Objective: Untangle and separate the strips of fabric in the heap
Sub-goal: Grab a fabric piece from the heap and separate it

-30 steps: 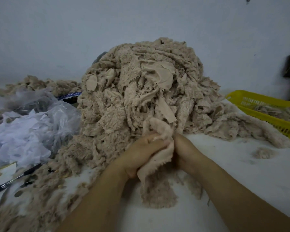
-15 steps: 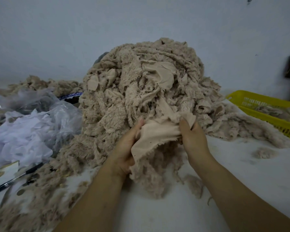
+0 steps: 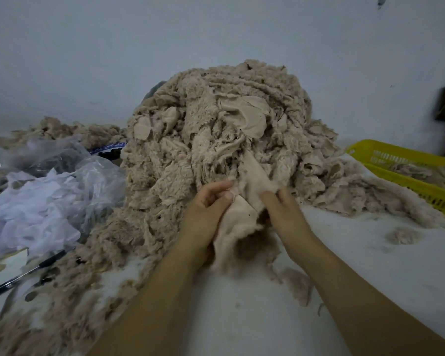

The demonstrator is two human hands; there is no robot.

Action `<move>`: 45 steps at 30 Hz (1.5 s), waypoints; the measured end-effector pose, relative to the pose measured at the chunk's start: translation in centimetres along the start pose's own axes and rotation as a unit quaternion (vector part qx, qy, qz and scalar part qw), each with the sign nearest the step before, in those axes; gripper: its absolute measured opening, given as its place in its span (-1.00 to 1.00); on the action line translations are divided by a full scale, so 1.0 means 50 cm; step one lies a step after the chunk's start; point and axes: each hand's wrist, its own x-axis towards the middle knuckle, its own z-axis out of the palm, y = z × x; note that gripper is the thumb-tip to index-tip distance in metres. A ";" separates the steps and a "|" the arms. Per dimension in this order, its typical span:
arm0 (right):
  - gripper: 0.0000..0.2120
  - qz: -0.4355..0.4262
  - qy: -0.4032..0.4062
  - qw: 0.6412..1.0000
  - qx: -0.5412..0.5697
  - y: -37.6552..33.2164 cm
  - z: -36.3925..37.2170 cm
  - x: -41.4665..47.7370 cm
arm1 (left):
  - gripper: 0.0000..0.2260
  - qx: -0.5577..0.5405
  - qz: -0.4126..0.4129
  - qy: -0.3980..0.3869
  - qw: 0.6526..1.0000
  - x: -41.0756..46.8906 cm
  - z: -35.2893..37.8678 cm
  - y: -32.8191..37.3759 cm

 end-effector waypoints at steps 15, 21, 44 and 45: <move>-0.60 0.080 0.053 0.992 -0.079 0.015 -0.010 0.012 | -0.59 0.114 -0.042 -0.010 0.993 -0.003 0.003 -0.020; -0.68 0.086 0.164 0.983 0.016 0.017 -0.028 0.025 | -0.69 -0.034 -0.063 0.069 0.995 0.008 -0.016 0.002; -0.74 0.101 -0.020 0.979 0.176 0.009 0.004 0.003 | -0.85 0.141 0.013 -0.125 0.982 -0.016 0.008 -0.017; -0.74 0.106 -0.033 0.977 0.183 0.008 0.003 0.001 | -0.84 0.109 0.003 -0.121 0.987 -0.015 0.007 -0.016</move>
